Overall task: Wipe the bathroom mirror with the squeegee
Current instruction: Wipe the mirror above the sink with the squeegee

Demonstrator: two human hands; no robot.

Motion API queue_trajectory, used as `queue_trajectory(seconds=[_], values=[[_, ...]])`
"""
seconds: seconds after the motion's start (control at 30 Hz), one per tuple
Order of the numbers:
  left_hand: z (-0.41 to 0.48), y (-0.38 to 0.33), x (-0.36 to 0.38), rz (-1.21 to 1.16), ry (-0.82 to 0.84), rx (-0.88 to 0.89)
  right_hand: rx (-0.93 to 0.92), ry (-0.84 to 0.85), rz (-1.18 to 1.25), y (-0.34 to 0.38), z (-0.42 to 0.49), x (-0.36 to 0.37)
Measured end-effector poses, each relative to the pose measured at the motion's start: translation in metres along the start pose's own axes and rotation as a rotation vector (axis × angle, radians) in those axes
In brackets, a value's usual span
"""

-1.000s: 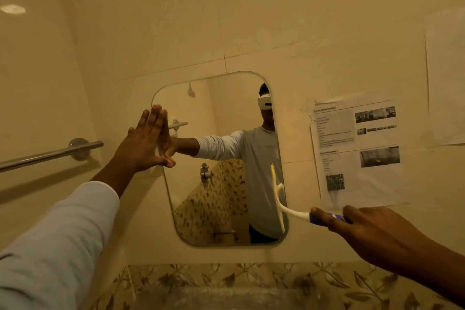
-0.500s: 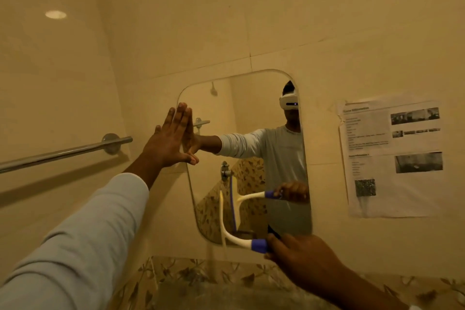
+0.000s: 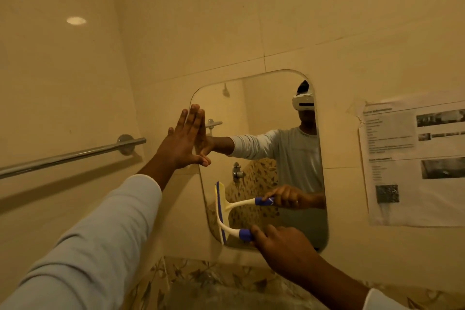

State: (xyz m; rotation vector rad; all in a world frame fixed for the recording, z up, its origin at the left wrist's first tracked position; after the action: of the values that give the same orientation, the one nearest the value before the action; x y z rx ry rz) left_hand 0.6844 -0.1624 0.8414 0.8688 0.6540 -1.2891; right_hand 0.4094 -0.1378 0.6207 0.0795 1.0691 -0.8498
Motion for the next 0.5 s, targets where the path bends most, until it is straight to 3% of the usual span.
queue_trajectory(seconds=[0.13,0.5], values=[[0.001,0.001,0.001,-0.012,-0.018,0.017,0.044,0.070,-0.063,-0.016,-0.025,-0.003],[0.005,0.006,0.006,-0.028,-0.041,0.032,0.088,0.034,-0.061,-0.060,-0.083,-0.019]])
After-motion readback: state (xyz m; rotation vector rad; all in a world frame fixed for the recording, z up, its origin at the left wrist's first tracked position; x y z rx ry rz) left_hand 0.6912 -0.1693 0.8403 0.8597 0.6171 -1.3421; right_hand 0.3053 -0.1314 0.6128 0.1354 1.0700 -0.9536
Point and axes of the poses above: each hand's wrist, its own z-axis towards the middle knuckle, its own x-axis out of the palm, y = z × x, the point moved 3 cm from there along z, towards the middle knuckle, and after that the axes turned 3 degrees about y, right-handed, at the moved point
